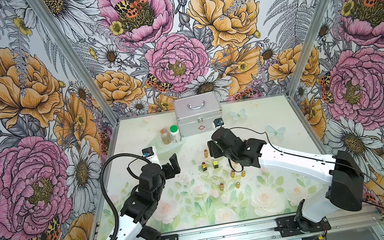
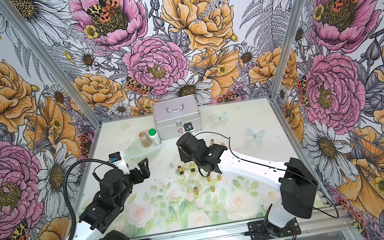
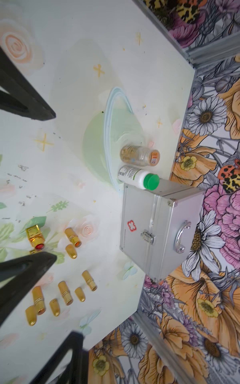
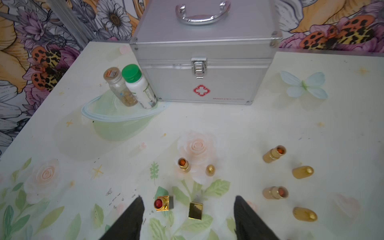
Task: Open the lipstick cap
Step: Reset both arms
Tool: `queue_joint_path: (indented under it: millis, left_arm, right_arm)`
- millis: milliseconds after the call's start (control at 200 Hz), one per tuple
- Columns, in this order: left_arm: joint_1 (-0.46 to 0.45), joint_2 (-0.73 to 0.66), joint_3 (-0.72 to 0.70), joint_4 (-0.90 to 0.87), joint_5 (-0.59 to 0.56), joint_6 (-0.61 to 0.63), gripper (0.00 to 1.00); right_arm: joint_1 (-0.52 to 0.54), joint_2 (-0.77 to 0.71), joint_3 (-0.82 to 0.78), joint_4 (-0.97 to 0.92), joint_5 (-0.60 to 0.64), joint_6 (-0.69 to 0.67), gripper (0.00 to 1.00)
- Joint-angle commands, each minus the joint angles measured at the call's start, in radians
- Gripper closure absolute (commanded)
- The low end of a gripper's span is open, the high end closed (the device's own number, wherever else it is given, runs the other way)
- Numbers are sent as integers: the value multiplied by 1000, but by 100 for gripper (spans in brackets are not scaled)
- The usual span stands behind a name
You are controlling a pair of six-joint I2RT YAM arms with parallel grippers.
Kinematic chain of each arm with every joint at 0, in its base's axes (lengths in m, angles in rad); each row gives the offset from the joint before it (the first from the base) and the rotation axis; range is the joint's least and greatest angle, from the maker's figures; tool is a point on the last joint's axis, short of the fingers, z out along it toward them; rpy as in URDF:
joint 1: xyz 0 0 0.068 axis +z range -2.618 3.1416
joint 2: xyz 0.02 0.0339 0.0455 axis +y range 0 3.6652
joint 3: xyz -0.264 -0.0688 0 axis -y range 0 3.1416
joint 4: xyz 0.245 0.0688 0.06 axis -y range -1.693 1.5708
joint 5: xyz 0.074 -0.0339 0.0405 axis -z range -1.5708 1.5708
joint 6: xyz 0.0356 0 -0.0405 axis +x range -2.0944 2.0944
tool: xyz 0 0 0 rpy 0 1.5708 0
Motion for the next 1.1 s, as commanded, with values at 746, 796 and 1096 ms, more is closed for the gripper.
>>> queue_joint_path:
  millis: [746, 796, 1096]
  left_arm:
    - [371, 750, -217, 1204, 21, 430, 1]
    - [391, 738, -226, 1190, 60, 414, 1]
    - [459, 801, -211, 1214, 197, 373, 1]
  right_arm:
    - [-801, 27, -668, 978, 66, -381, 0]
    - [-812, 33, -710, 1058, 31, -388, 0]
    - [-804, 97, -852, 1399, -160, -479, 0]
